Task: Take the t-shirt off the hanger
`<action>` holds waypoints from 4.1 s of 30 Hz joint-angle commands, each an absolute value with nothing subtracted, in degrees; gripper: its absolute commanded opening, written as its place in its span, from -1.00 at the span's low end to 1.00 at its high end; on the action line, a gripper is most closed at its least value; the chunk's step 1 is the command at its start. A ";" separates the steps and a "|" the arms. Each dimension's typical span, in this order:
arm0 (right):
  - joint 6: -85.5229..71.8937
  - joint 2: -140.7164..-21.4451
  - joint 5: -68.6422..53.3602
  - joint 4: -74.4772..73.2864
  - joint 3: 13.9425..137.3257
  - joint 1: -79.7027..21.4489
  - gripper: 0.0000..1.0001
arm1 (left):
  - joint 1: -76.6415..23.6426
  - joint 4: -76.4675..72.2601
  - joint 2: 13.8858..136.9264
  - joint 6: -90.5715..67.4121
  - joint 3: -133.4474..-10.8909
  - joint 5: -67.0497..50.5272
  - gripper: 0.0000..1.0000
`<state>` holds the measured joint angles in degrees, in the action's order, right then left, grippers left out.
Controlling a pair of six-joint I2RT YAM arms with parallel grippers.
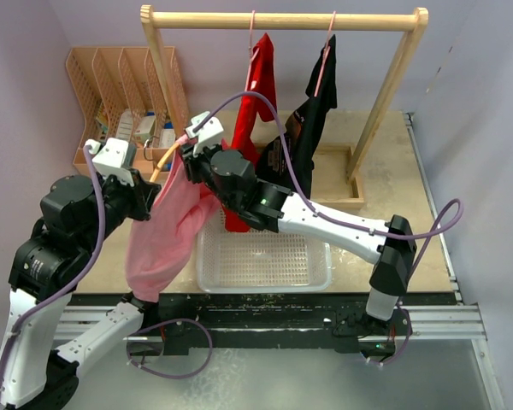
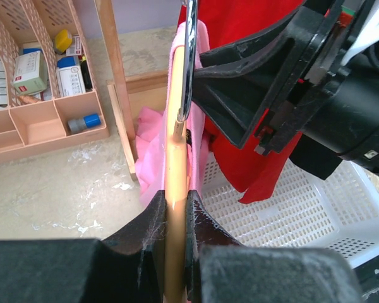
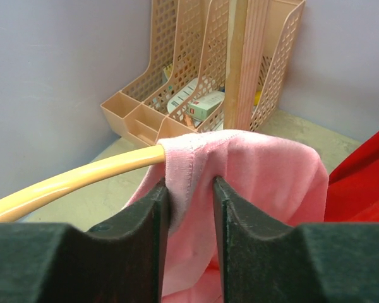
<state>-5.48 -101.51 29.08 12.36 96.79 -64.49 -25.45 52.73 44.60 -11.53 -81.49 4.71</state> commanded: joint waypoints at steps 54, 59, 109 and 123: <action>-18.53 -98.87 45.83 -1.29 90.59 -40.91 -1.00 | -25.05 56.94 38.58 -7.65 -87.60 -4.39 -1.00; -20.12 -97.58 46.23 -2.46 89.87 -39.27 -1.00 | -25.05 58.43 37.99 -7.73 -88.01 -1.87 -1.00; -6.52 -81.21 25.87 10.98 69.04 -62.46 -1.00 | -25.05 28.41 60.72 -13.89 -93.73 9.54 -1.00; -7.92 -77.17 24.65 13.77 64.10 -63.10 -1.00 | -25.06 29.79 78.98 -9.76 -113.04 14.23 -1.00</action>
<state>-7.16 -79.07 24.49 9.67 64.73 -62.70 -25.17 35.27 77.21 -11.70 -107.07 11.77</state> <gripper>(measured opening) 0.012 0.134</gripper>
